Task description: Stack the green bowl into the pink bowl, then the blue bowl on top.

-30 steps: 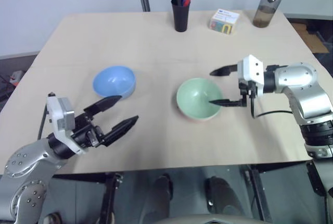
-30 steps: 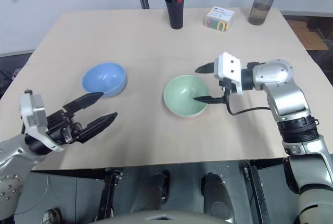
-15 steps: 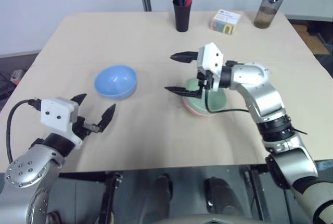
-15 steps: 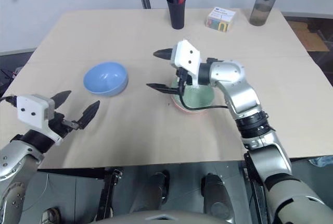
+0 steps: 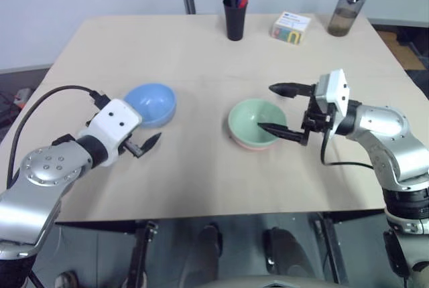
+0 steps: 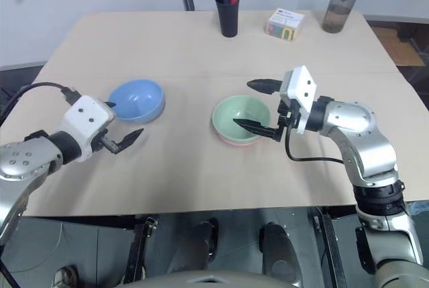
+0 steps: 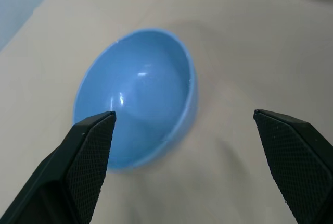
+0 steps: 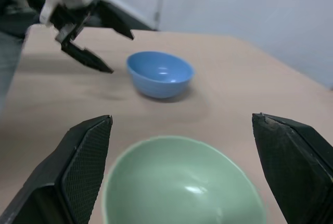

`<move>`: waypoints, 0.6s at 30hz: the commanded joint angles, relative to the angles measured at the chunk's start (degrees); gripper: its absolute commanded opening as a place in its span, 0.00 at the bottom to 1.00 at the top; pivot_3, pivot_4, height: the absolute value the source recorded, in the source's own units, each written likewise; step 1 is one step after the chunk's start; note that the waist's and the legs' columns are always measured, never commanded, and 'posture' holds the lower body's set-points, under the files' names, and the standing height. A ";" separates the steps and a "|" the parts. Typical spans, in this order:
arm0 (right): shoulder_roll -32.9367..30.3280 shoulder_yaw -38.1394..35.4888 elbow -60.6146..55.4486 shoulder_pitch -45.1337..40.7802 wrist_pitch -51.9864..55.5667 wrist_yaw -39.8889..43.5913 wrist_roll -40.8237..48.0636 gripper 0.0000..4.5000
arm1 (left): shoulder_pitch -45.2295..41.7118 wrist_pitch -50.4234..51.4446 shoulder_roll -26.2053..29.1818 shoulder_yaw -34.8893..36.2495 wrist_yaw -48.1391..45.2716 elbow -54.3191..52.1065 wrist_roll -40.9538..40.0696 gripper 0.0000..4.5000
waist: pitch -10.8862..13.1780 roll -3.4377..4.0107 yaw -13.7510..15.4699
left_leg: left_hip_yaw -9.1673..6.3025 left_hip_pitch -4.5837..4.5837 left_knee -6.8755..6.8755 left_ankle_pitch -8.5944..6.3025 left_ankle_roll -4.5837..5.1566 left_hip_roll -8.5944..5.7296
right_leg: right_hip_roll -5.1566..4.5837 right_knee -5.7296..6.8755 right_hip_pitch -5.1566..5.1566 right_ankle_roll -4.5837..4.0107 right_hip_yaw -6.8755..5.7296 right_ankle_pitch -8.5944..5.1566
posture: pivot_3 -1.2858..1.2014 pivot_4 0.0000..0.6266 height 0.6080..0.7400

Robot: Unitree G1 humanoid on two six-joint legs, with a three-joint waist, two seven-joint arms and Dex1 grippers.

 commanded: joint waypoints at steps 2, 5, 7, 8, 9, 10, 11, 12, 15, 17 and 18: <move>-1.06 -3.45 -8.12 1.75 2.78 -3.65 4.47 1.00 | -10.03 0.72 4.43 -10.63 -3.93 5.86 9.66 1.00 | 0.02 -0.01 -0.38 | 0.09 0.01 0.00 0.00 0.00 -0.01 | -0.02 -0.03 -0.01 0.02 0.08 0.00 | 0.52 0.24 1.00; -1.24 -3.06 -10.38 2.37 3.67 -5.19 5.89 1.00 | -18.30 3.93 2.60 -17.35 -6.44 9.34 13.51 1.00 | 0.04 -0.04 -0.41 | 0.09 -0.01 0.00 0.00 0.00 -0.02 | -0.02 -0.03 -0.02 0.12 0.08 0.04 | 0.52 0.24 1.00; -1.18 -2.46 -11.12 2.32 3.93 -6.22 6.16 1.00 | -22.95 4.82 0.57 -21.63 -8.54 11.72 15.69 1.00 | 0.06 -0.07 -0.36 | 0.09 -0.04 0.00 0.00 0.01 -0.03 | -0.02 -0.02 -0.02 0.15 0.08 0.05 | 0.52 0.24 1.00; -1.23 -2.19 -11.35 2.30 3.98 -6.62 6.24 1.00 | -24.60 4.86 -0.42 -23.27 -9.45 12.73 16.61 1.00 | 0.06 -0.09 -0.29 | 0.08 -0.04 0.01 0.00 0.01 -0.03 | -0.02 -0.03 -0.02 0.16 0.07 0.06 | 0.52 0.24 1.00; -1.29 -1.94 -11.46 2.27 3.98 -6.90 6.26 1.00 | -25.81 5.31 -1.39 -24.29 -10.13 13.64 17.12 1.00 | 0.09 -0.13 -0.28 | 0.08 -0.05 0.03 0.00 0.01 -0.04 | -0.02 -0.01 -0.01 0.16 0.07 0.06 | 0.52 0.24 1.00; -1.33 -1.68 -11.54 2.21 3.99 -7.17 6.28 1.00 | -26.61 5.64 -2.12 -24.81 -10.66 14.35 17.52 1.00 | 0.09 -0.13 -0.28 | 0.08 -0.05 0.03 0.00 0.01 -0.04 | -0.02 -0.02 -0.01 0.17 0.07 0.06 | 0.52 0.24 1.00; -1.37 -1.46 -11.59 2.18 3.96 -7.39 6.28 1.00 | -27.34 5.94 -2.83 -25.25 -11.14 14.96 17.99 1.00 | 0.10 -0.15 -0.30 | 0.08 -0.05 0.04 0.00 0.01 -0.05 | -0.03 -0.02 -0.01 0.18 0.08 0.07 | 0.52 0.24 1.00; -1.47 -1.16 -11.64 2.23 3.86 -7.54 6.14 1.00 | -28.00 5.76 -3.43 -26.12 -11.92 15.53 18.63 1.00 | 0.10 -0.15 -0.40 | 0.08 -0.07 0.04 0.00 0.01 -0.05 | -0.03 -0.03 -0.01 0.18 0.08 0.07 | 0.52 0.24 1.00; -1.88 -0.53 -11.70 2.50 3.41 -7.78 5.64 1.00 | -29.49 6.80 -5.10 -27.82 -13.49 16.80 19.93 0.87 | 0.11 -0.17 -0.52 | 0.08 -0.07 0.03 0.00 0.01 -0.04 | -0.01 0.00 -0.04 0.19 0.09 0.08 | 0.52 0.24 1.00; -2.23 -0.31 -11.80 2.77 3.08 -7.79 5.40 1.00 | -29.97 8.60 -5.70 -28.45 -14.71 16.43 20.24 0.67 | 0.11 -0.17 -0.51 | 0.07 -0.07 0.03 0.00 0.01 -0.03 | 0.00 0.02 -0.05 0.19 0.09 0.08 | 0.52 0.24 1.00; -2.41 -0.30 -11.80 2.85 2.90 -7.76 5.31 1.00 | -30.05 9.25 -5.90 -28.61 -15.25 16.15 20.43 0.58 | 0.11 -0.17 -0.51 | 0.06 -0.07 0.03 0.00 0.02 -0.03 | 0.00 0.02 -0.05 0.19 0.09 0.08 | 0.52 0.24 1.00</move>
